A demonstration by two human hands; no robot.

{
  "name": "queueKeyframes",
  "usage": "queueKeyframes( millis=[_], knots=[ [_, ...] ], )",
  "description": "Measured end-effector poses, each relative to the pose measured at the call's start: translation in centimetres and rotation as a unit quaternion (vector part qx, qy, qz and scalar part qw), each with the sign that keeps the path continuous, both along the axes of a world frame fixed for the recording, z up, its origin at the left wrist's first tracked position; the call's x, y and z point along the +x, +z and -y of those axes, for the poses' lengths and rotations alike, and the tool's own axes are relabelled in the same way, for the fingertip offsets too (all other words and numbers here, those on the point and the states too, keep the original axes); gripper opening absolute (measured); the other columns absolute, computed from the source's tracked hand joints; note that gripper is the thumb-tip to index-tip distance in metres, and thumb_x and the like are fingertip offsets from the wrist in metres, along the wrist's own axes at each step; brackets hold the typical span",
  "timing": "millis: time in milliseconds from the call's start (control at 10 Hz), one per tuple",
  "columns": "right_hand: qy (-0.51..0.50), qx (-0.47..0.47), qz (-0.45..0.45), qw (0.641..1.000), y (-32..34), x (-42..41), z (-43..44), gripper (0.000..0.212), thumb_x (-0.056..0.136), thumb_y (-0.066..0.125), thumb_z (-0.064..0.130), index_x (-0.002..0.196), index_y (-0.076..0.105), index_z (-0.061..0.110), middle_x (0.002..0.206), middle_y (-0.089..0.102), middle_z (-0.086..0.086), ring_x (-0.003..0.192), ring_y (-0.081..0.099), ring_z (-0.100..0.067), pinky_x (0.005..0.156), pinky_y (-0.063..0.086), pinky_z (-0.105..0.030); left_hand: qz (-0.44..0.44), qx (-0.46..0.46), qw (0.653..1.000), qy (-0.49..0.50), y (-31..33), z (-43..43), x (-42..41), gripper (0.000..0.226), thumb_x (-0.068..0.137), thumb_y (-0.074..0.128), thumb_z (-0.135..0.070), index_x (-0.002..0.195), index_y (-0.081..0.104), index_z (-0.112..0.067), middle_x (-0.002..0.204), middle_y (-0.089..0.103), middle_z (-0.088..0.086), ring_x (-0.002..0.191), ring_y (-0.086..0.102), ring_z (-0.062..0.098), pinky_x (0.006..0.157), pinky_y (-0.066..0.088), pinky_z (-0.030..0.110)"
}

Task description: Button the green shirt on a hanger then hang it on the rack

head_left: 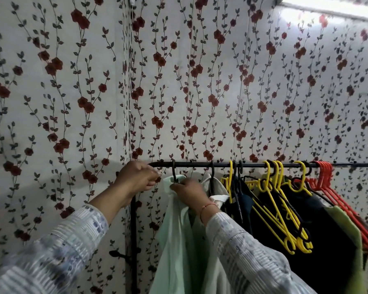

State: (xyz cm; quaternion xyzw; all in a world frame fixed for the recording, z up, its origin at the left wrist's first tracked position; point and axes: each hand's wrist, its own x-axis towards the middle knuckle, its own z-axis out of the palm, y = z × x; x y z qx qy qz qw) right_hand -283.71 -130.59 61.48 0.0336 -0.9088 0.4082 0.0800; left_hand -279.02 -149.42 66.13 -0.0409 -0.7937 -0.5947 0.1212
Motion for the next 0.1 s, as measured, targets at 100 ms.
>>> queueKeyframes(
  millis=[100],
  knots=[
    [-0.027, 0.02, -0.058, 0.998, 1.62, 1.63, -0.5, 0.035, 0.096, 0.063, 0.048, 0.114, 0.069, 0.018, 0.102, 0.07, -0.004, 0.094, 0.069, -0.022, 0.09, 0.063, -0.045, -0.014, -0.026, 0.999, 0.014, 0.21, -0.94, 1.05, 0.009, 0.098, 0.075, -0.018, 0.106, 0.078, -0.019, 0.107, 0.078, 0.005, 0.099, 0.075, 0.022, 0.084, 0.066, 0.042]
  ],
)
